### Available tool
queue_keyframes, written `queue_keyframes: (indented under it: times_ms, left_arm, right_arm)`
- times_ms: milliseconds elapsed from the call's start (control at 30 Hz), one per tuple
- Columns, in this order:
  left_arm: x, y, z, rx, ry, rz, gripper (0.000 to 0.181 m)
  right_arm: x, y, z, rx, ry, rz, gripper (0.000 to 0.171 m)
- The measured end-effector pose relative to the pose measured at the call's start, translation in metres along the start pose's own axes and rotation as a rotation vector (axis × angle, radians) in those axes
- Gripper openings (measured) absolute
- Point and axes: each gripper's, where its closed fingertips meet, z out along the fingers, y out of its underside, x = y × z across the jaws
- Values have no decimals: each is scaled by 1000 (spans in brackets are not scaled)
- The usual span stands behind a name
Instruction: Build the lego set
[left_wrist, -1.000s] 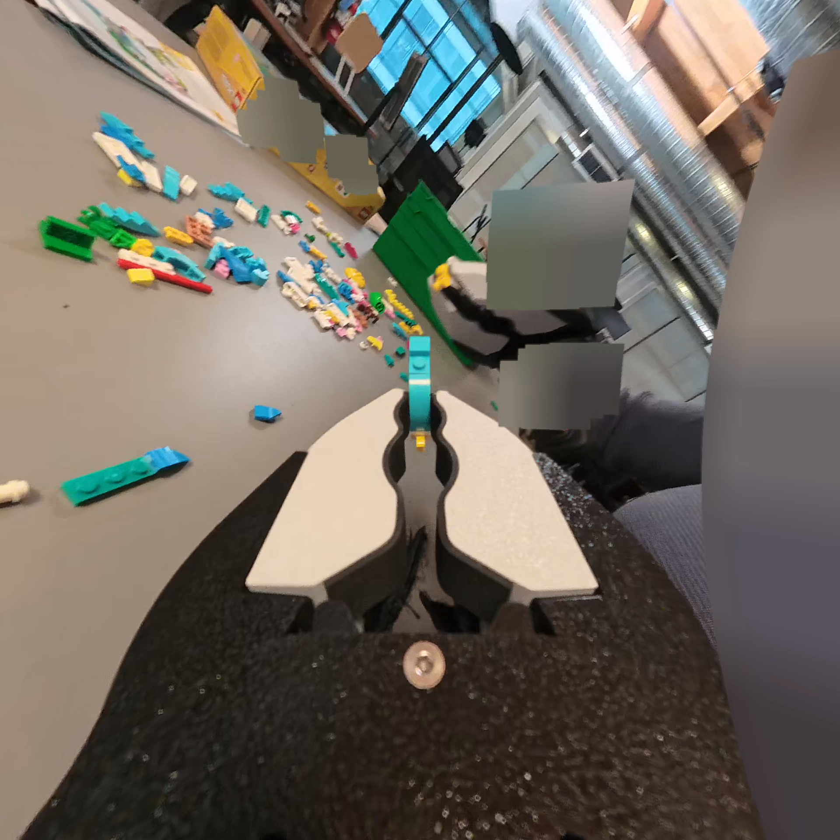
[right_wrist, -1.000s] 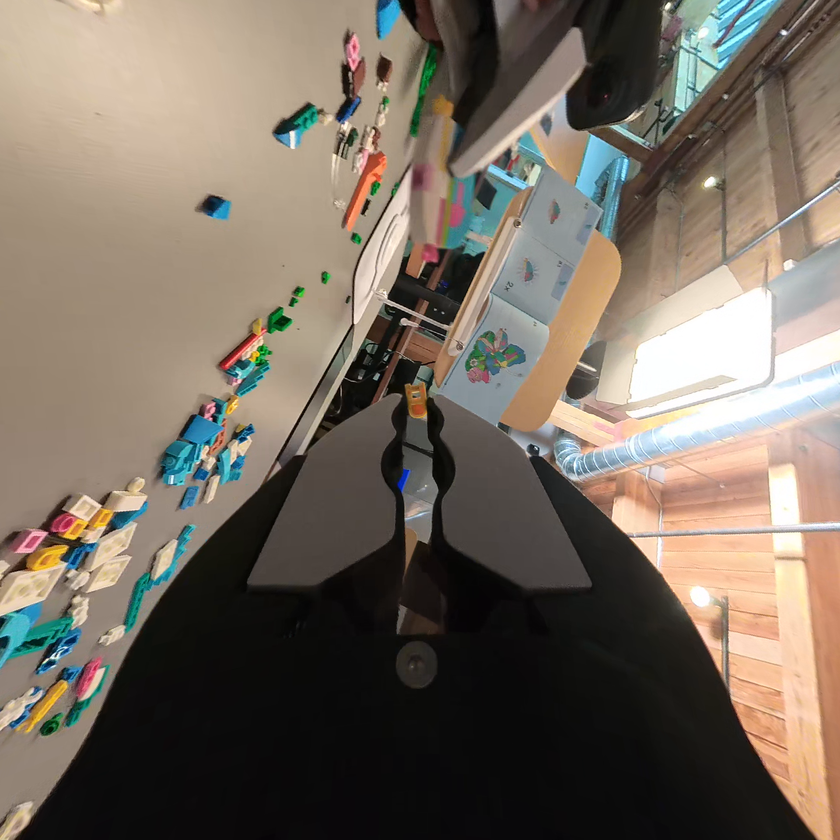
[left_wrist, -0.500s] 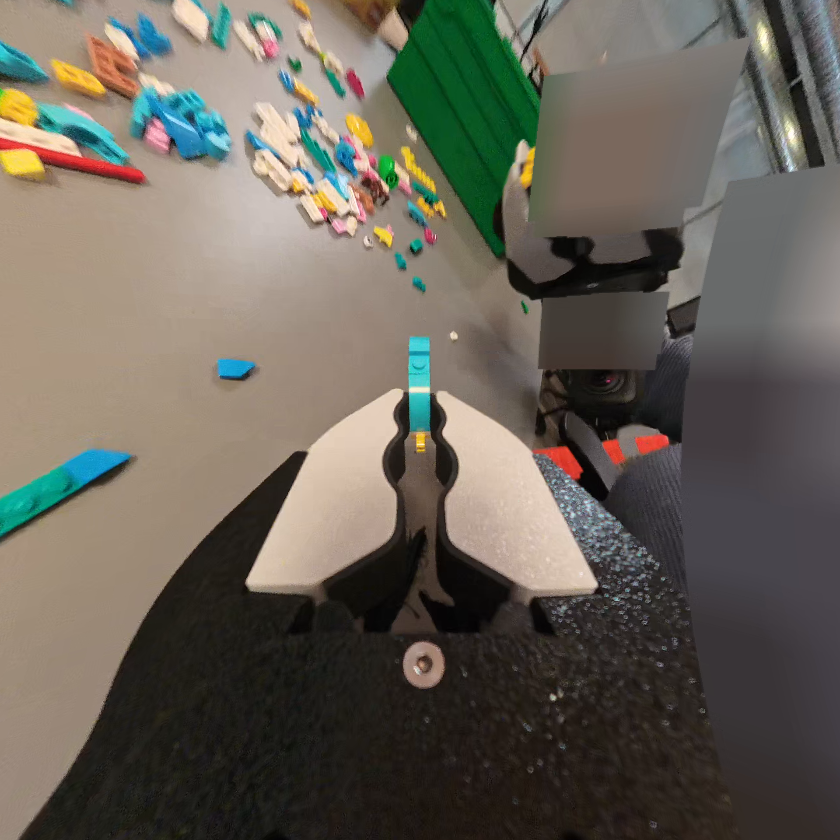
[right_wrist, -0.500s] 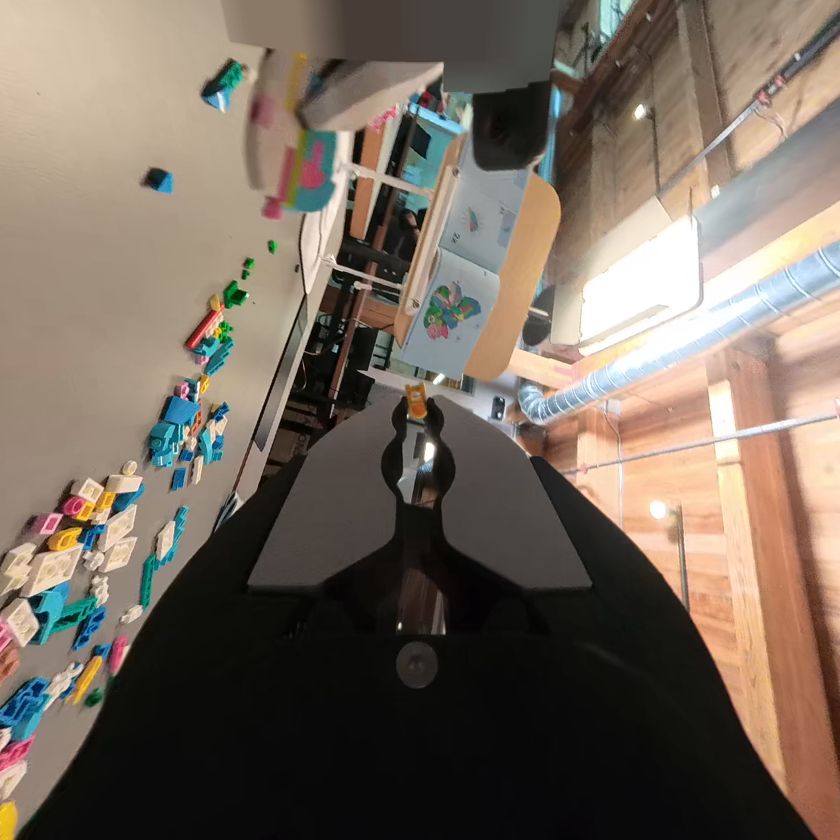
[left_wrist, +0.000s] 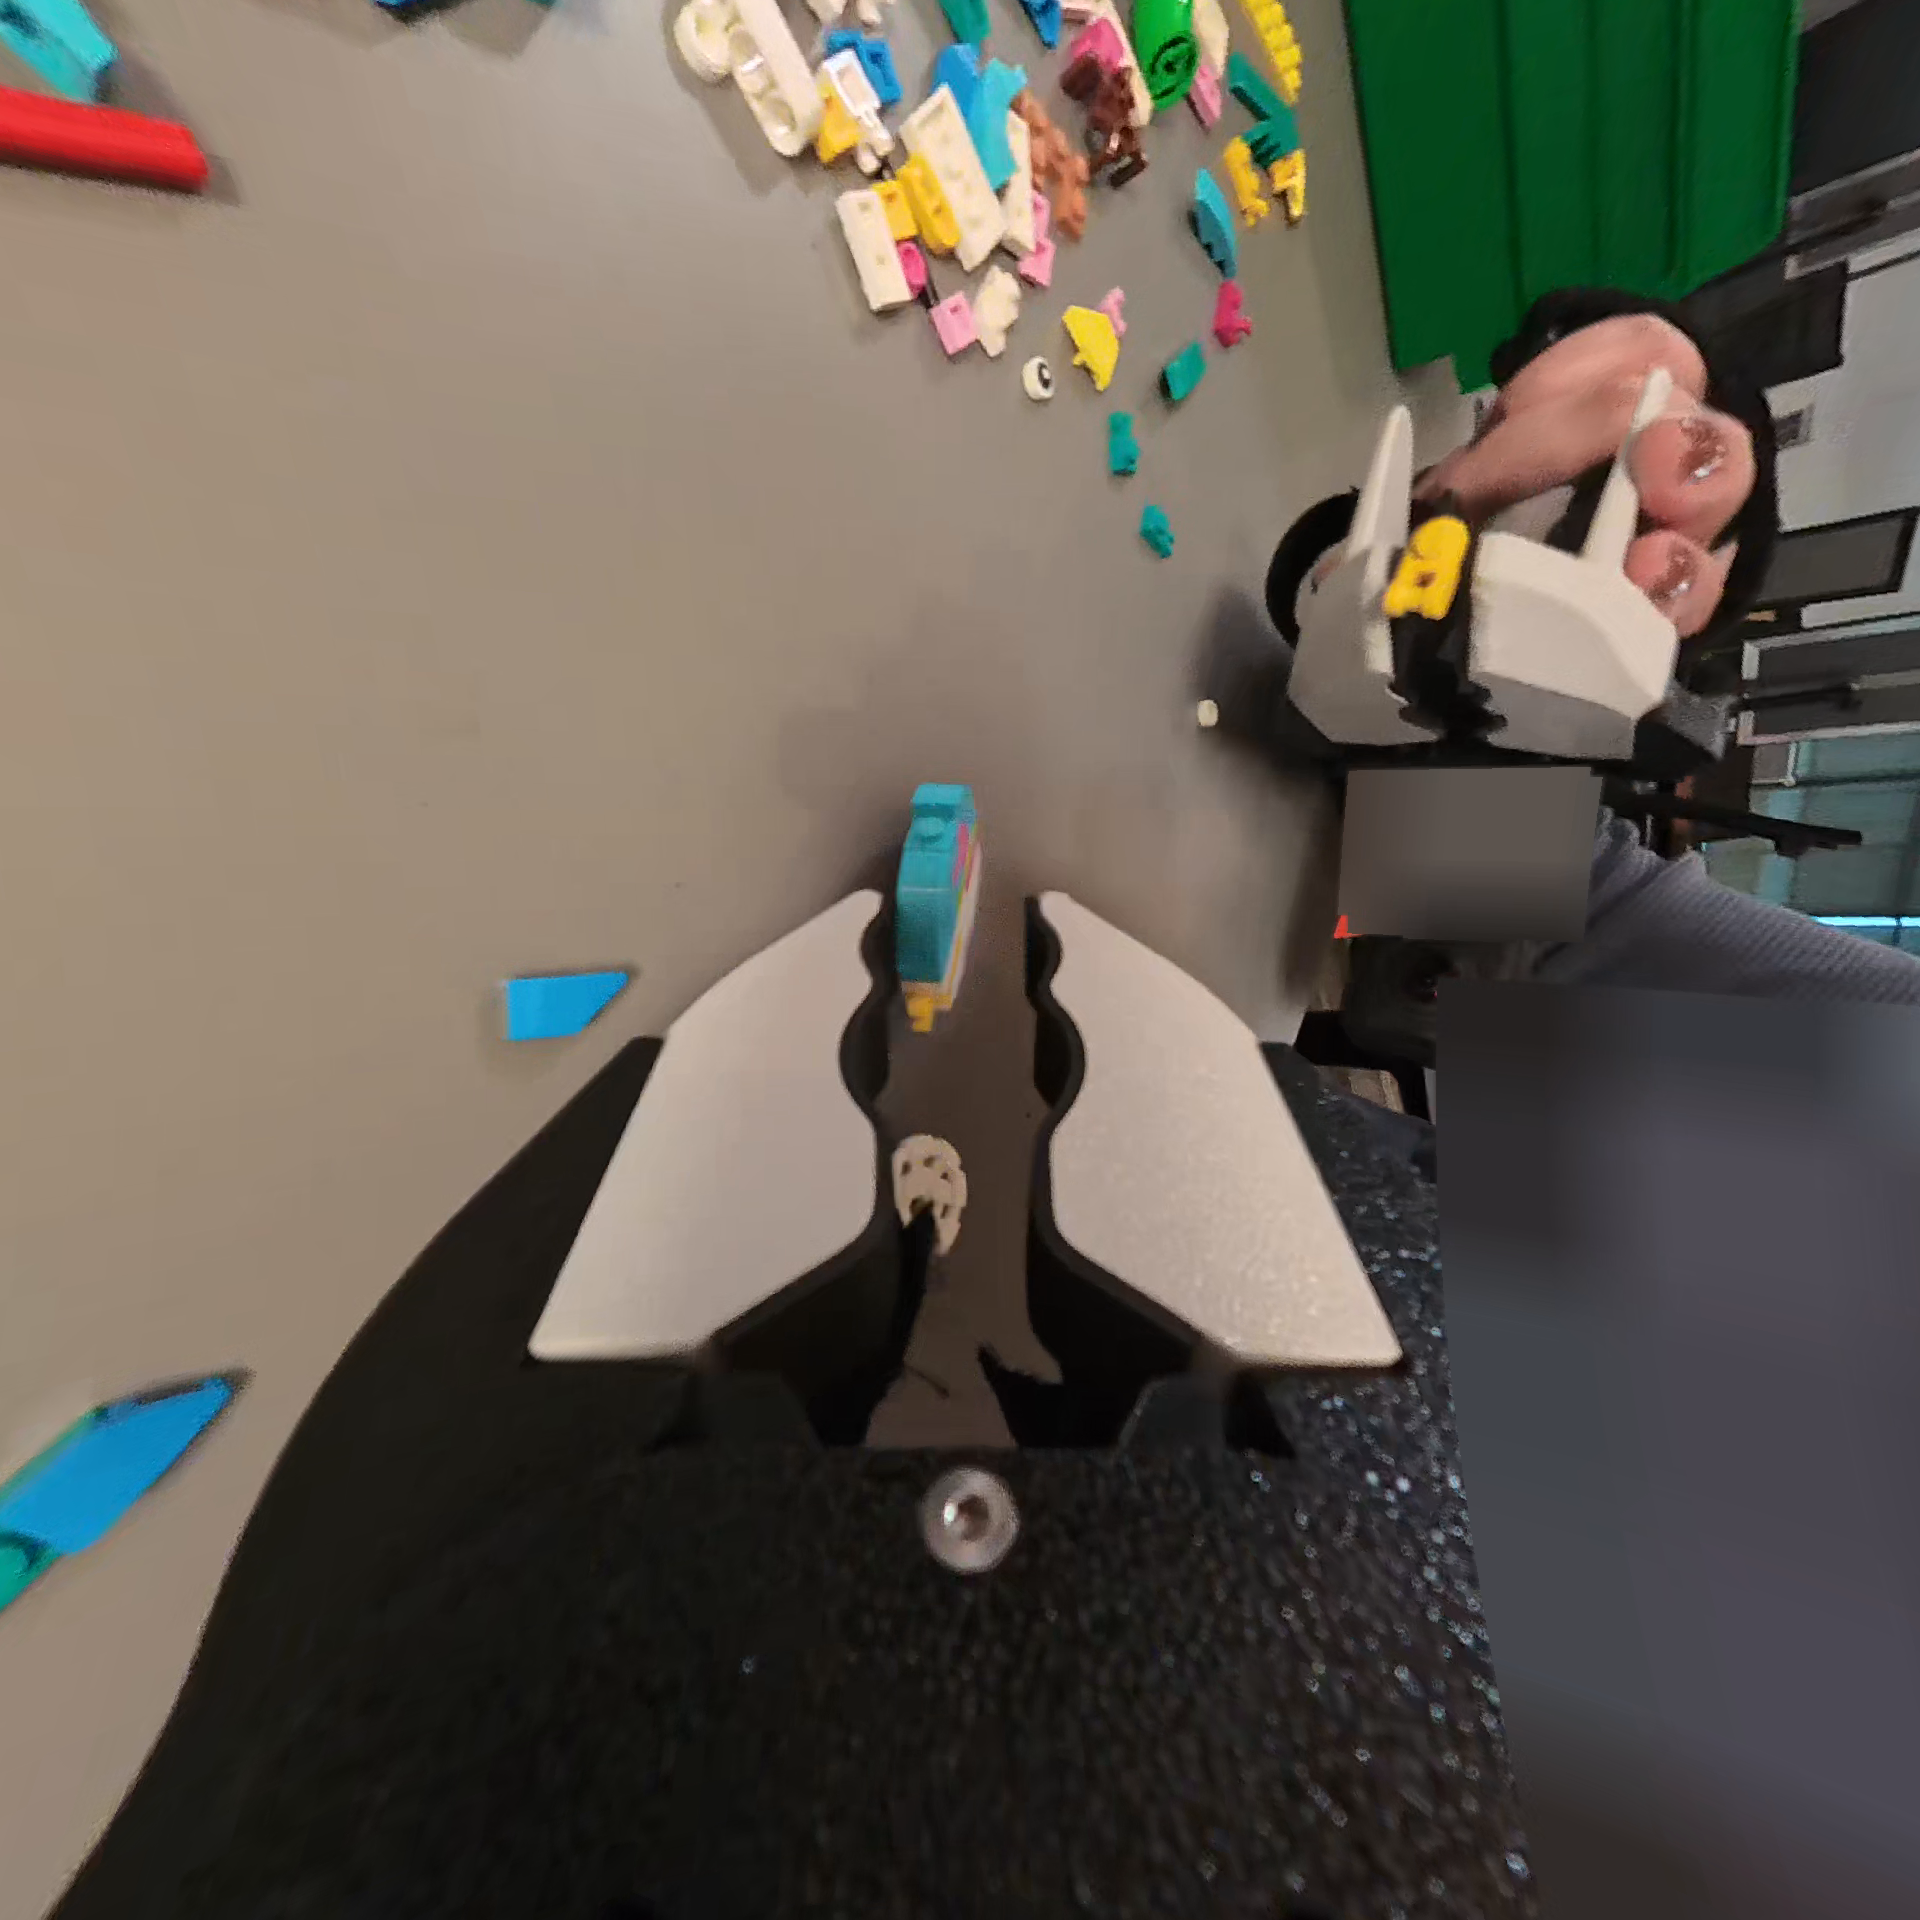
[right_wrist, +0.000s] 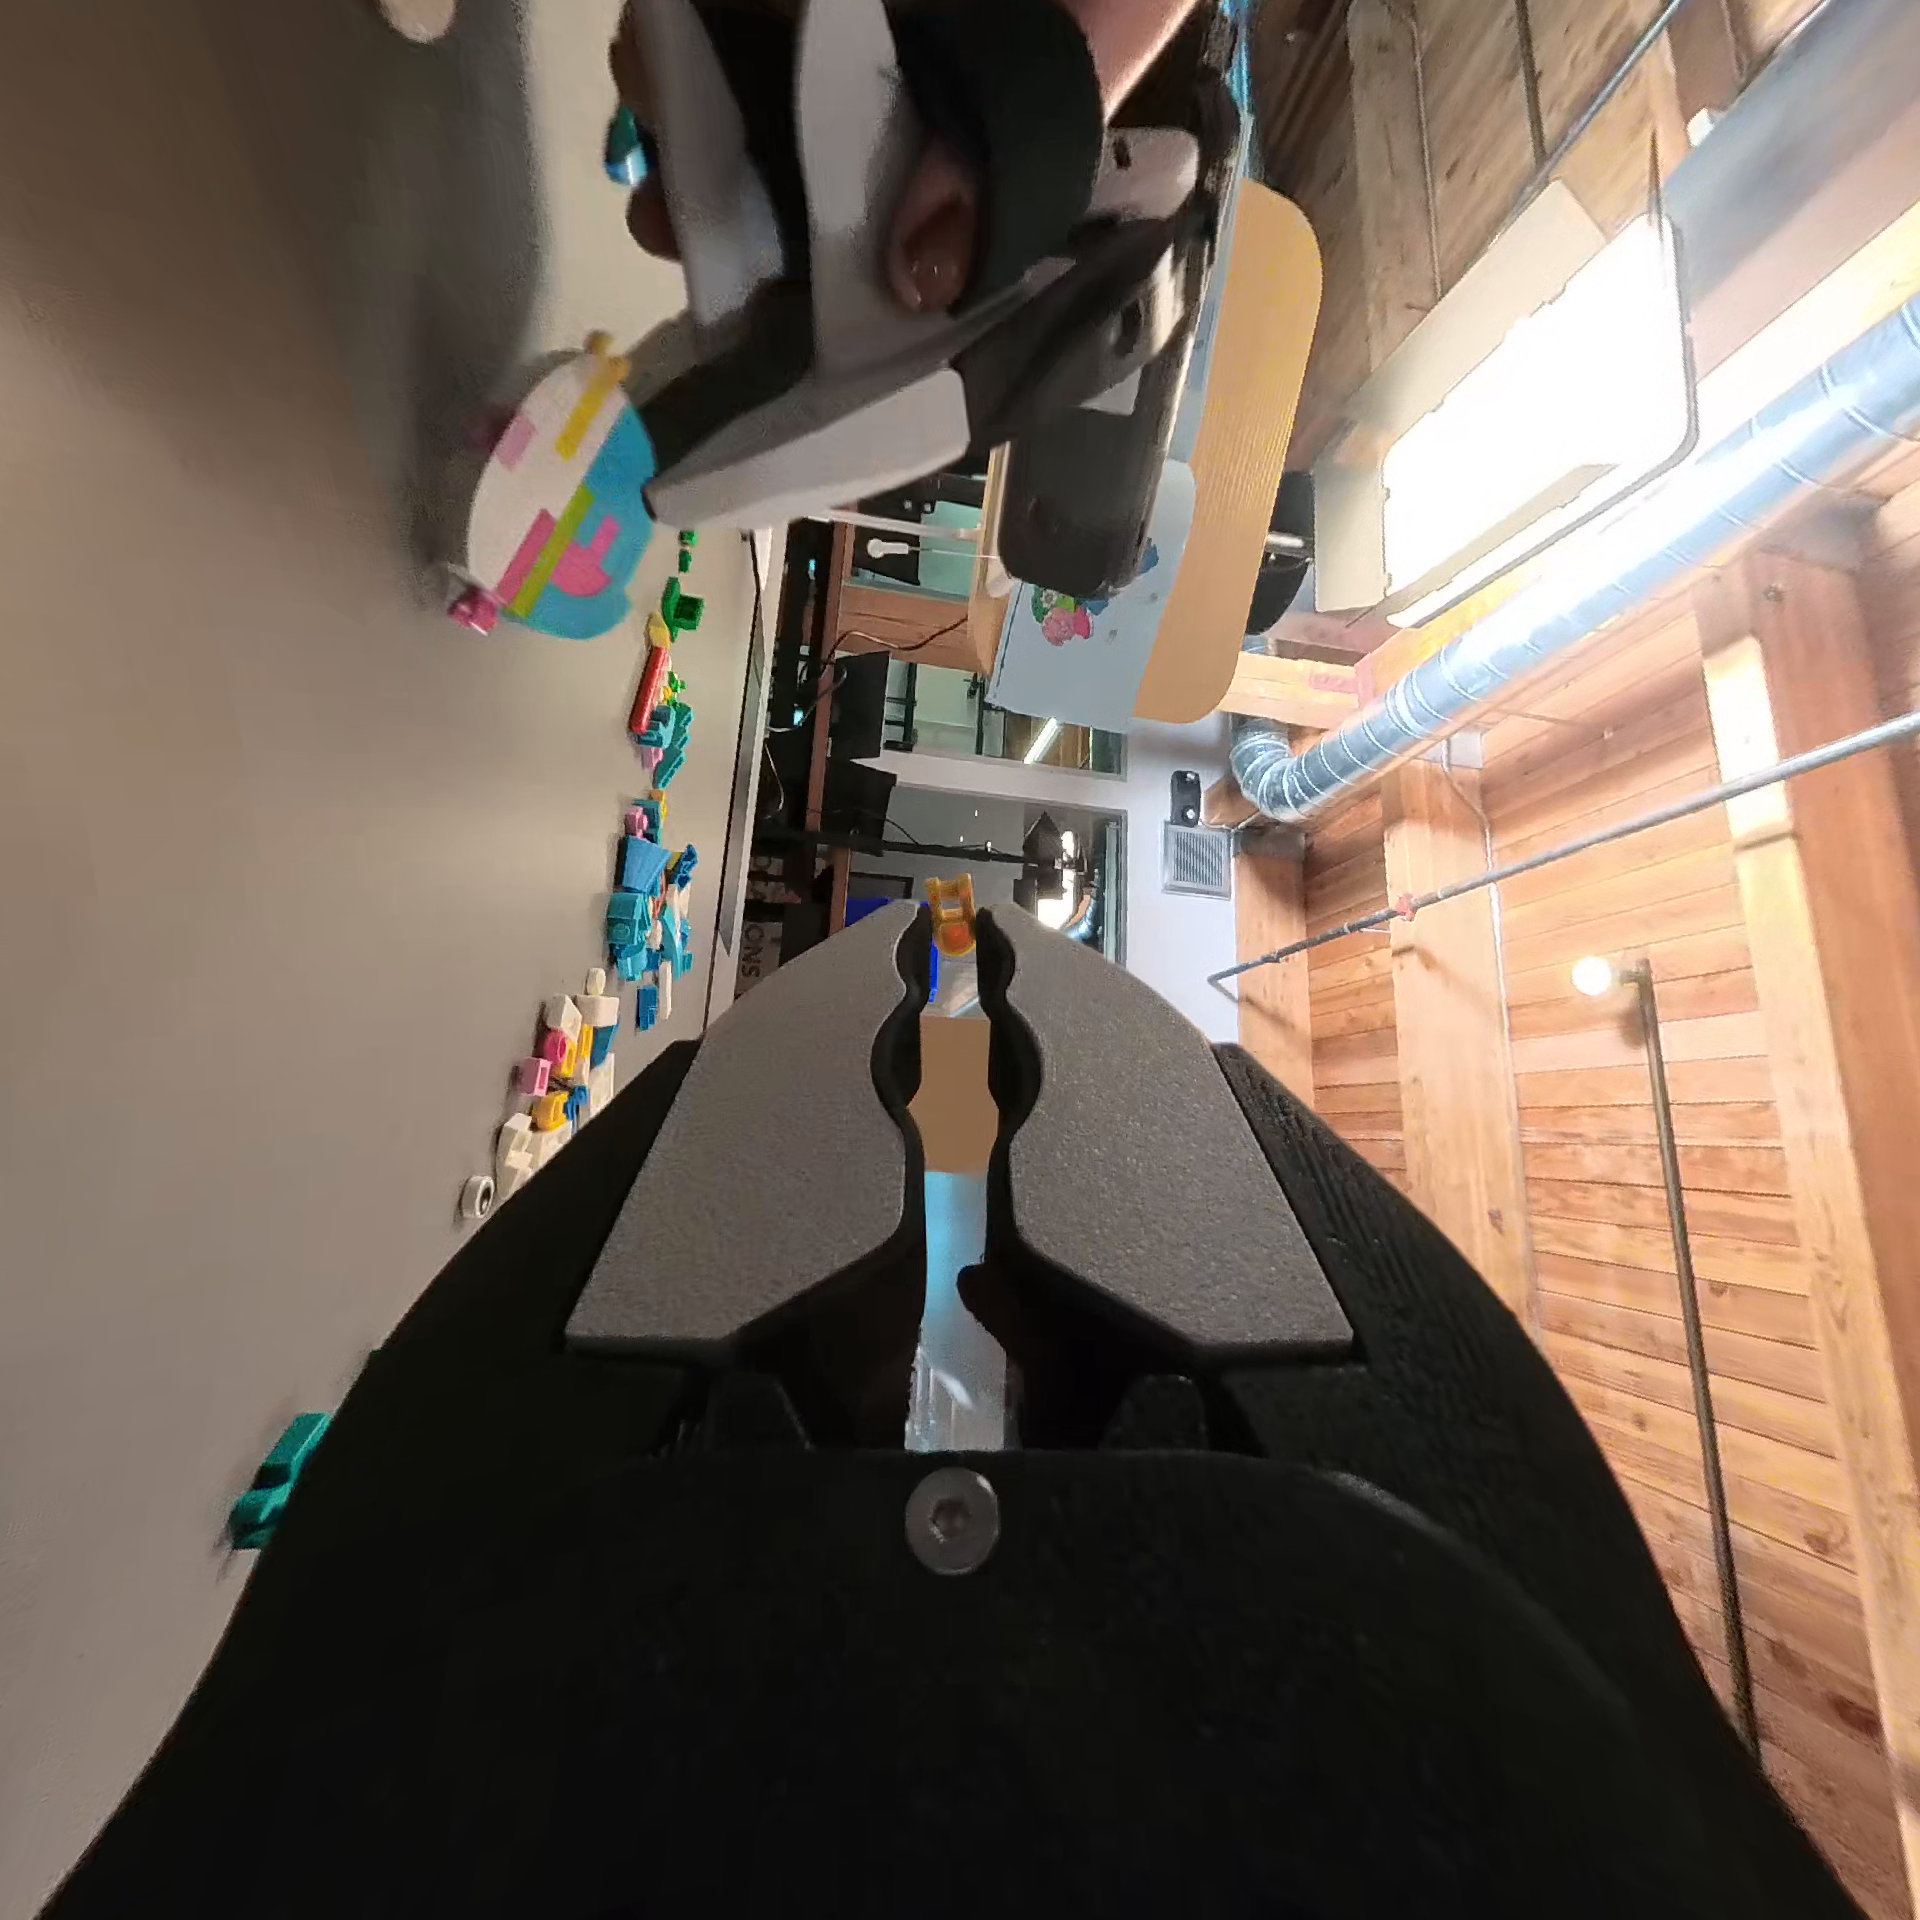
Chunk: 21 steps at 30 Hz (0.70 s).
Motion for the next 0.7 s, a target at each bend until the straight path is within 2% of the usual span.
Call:
queue_keyframes:
  times_ms: [167,267,333,400,567,700]
  left_arm:
    - [-11,-3,-10,51,-49,-35,40]
    - [-10,-18,-32,214,-85,-2,42]
    - [24,-30,-42,347,32,145,37]
    - [59,-30,-42,410,89,364,31]
    - [83,-30,-26,496,-166,806,27]
    - [94,-33,-25,578,-181,902,21]
  right_arm:
    - [6,3,-2,-4,24,24,6]
    - [12,2,-3,-1,51,11,6]
    - [18,-1,-3,4,85,-16,6]
    - [24,-5,-3,13,110,-28,6]
    - [28,-13,-1,28,121,-31,6]
    - [28,-19,0,41,118,-30,6]
